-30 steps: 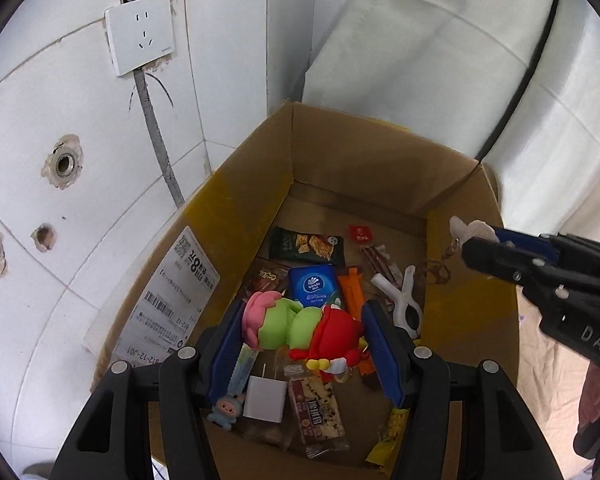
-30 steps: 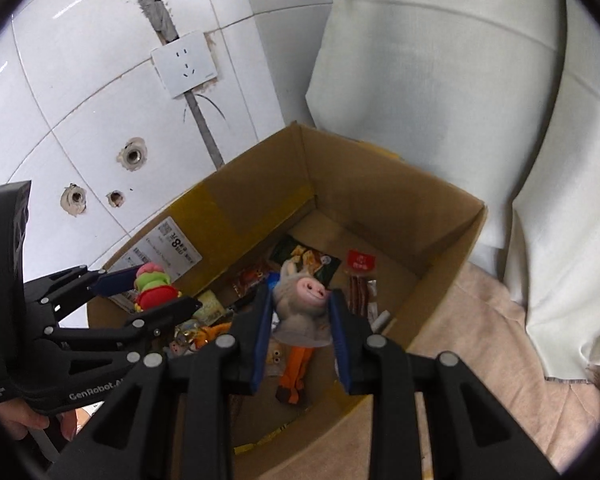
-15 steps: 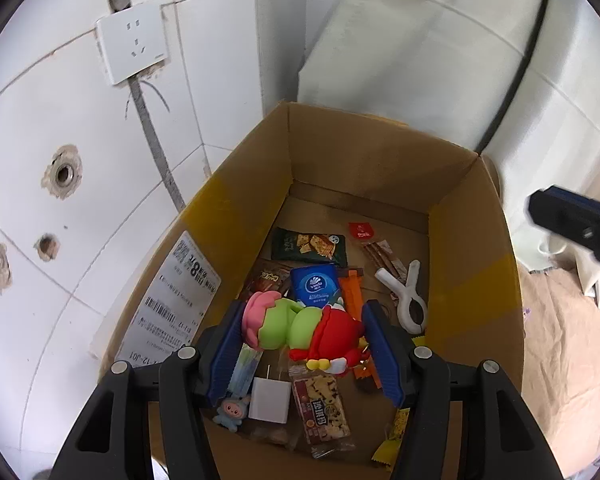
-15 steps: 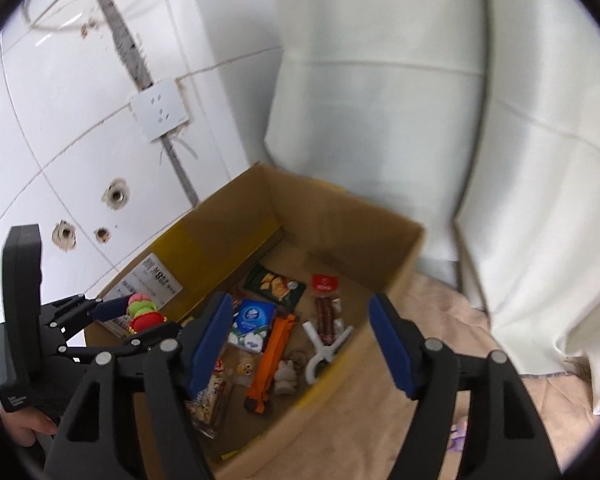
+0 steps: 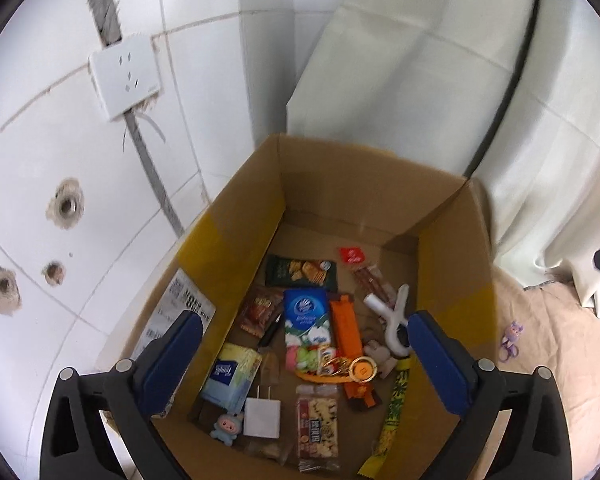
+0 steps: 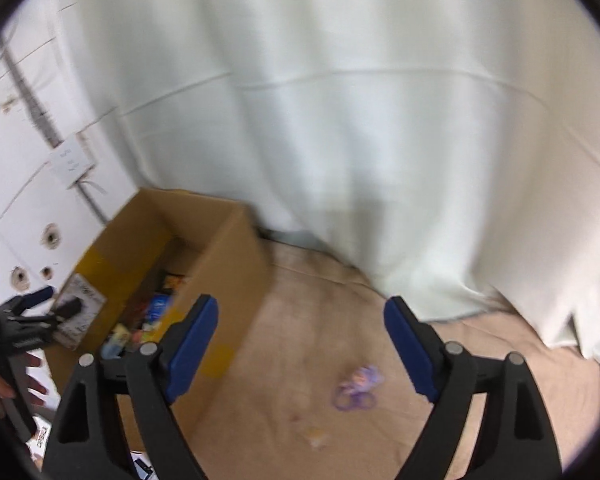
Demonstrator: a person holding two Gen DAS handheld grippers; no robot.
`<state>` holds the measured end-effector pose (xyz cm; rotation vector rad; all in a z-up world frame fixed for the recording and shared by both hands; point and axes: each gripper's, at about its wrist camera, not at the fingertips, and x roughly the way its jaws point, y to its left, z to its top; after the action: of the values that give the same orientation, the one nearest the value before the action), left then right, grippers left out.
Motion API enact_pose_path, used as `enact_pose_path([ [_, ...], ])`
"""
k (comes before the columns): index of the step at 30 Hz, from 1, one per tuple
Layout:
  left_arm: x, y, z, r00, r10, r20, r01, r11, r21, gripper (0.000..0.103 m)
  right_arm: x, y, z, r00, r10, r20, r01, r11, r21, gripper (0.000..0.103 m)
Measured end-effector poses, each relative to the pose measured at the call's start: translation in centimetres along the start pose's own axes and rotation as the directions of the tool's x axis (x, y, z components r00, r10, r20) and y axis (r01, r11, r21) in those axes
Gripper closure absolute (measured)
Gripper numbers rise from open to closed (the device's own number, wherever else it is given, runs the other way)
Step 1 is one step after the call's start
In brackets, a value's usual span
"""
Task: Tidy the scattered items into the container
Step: 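Move both tools back toward the purple bunny keychain and clear wrapper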
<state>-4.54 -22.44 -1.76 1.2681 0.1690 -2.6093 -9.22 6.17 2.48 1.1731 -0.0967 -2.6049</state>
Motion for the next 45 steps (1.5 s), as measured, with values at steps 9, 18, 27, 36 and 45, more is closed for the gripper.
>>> enact_pose_path([
  [9,-4.6,-6.4,1.8,0.994,-0.069,0.084,0.059,0.992,0.109,0.000,-0.6,-3.0,-2.5,0.998,-0.052,-0.038,0.053,0.998,0.025,0.015],
  [18,-6.4,-16.3,0.0,0.970,-0.216,0.110,0.191,0.960,0.204,0.000,-2.5,-7.1,-4.7,0.995,-0.092,-0.042,0.094,0.995,0.044,0.015],
  [27,-2.3,-21.6,-6.8,0.979,-0.199,0.049,0.179,0.948,0.261,0.000,-1.0,-9.5,-9.4,0.987,-0.118,-0.110,0.117,0.993,-0.015,0.015],
  [36,3.0,-22.8,-13.1,0.980,-0.199,-0.028,0.199,0.940,0.277,0.000,3.0,-7.7,-11.6,0.993,-0.012,-0.120,-0.011,0.983,-0.185,0.015],
  [45,7.4,-21.9,-15.4,0.986,-0.159,-0.047,0.166,0.948,0.273,0.000,9.9,-4.9,-10.9,0.985,0.072,-0.158,-0.113,0.956,-0.270,0.031],
])
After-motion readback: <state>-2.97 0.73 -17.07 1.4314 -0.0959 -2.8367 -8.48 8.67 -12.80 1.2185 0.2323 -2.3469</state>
